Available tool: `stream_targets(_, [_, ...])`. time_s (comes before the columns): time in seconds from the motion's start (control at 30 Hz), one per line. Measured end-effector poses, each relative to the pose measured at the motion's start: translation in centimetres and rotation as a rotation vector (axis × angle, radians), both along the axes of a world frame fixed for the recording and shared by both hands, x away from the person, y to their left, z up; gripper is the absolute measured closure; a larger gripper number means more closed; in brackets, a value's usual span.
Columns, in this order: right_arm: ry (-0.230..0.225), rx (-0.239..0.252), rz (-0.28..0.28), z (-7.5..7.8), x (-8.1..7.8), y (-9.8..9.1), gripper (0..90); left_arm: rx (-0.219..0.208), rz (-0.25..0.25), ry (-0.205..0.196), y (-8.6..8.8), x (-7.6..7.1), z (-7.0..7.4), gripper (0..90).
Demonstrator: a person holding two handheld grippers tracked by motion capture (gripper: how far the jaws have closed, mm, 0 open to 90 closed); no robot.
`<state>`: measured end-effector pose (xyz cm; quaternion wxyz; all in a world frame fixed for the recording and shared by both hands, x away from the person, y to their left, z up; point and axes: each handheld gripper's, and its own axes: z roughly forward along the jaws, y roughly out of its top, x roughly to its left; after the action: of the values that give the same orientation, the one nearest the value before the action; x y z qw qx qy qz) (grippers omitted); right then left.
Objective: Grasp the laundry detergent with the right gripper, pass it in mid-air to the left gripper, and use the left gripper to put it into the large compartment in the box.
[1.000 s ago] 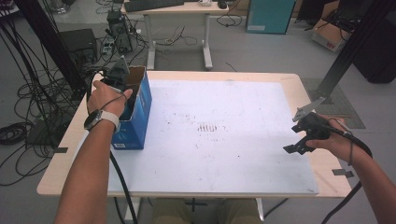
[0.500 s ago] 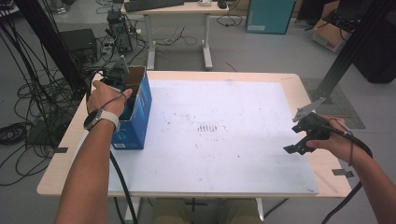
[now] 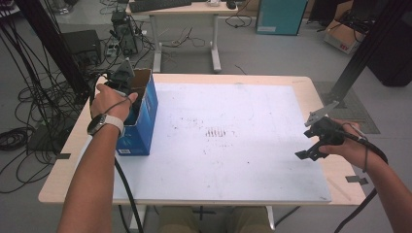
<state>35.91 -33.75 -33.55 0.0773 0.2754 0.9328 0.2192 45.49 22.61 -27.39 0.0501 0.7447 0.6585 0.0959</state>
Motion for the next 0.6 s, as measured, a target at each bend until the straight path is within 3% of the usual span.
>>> stream_targets(0.6, [0.010, -0.002, -0.013, 0.02, -0.14, 0.01, 8.8, -0.002, 0.003, -0.002, 0.05, -0.02, -0.01, 37.5])
